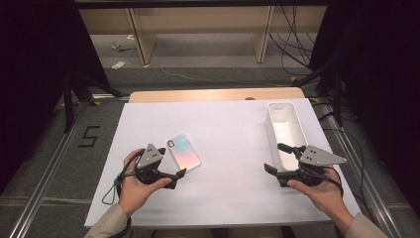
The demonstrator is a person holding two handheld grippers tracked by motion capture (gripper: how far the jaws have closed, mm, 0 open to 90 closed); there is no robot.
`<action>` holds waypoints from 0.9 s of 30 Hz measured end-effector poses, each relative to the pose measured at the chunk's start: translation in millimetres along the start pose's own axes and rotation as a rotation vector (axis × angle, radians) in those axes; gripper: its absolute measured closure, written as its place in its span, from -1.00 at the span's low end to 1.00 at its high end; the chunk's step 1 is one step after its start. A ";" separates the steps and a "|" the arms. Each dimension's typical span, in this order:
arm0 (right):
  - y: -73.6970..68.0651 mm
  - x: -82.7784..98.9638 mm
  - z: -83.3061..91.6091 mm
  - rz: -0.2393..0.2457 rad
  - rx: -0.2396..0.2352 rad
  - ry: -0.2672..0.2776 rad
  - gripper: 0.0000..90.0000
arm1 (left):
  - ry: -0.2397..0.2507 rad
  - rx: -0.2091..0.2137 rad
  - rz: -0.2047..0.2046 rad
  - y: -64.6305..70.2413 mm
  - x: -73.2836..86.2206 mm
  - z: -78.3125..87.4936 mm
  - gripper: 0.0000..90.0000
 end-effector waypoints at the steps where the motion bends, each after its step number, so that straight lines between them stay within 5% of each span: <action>1: 0.0 0.0 0.0 0.000 0.000 0.000 -0.60 | 0.000 0.000 0.000 0.0 0.0 0.0 -1.00; 16: -2.0 0.7 -0.9 -0.006 -0.005 -0.004 -0.60 | 0.004 -0.013 0.006 -1.1 -0.9 -0.8 -0.90; 19: -1.5 0.3 -1.3 -0.009 -0.003 -0.001 -0.60 | 0.001 -0.034 0.014 -3.0 -3.5 -2.8 -0.51; 24: -2.2 1.0 -3.8 -0.008 -0.003 -0.007 -0.60 | -0.009 -0.052 0.048 -8.5 -7.5 -10.6 0.58; 27: -3.4 1.1 -5.4 -0.001 -0.006 -0.008 -0.60 | -0.047 -0.056 0.060 -10.7 -7.7 -20.8 0.96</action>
Point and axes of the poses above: each handheld gripper's, and its own axes: z roughly backward along the jaws, x roughly out of its underside, y roughly to its right, the point moved 8 cm from there along -z, roughly forward along the jaws, and after that the axes turned 10 degrees about x, right-handed, at the moved point
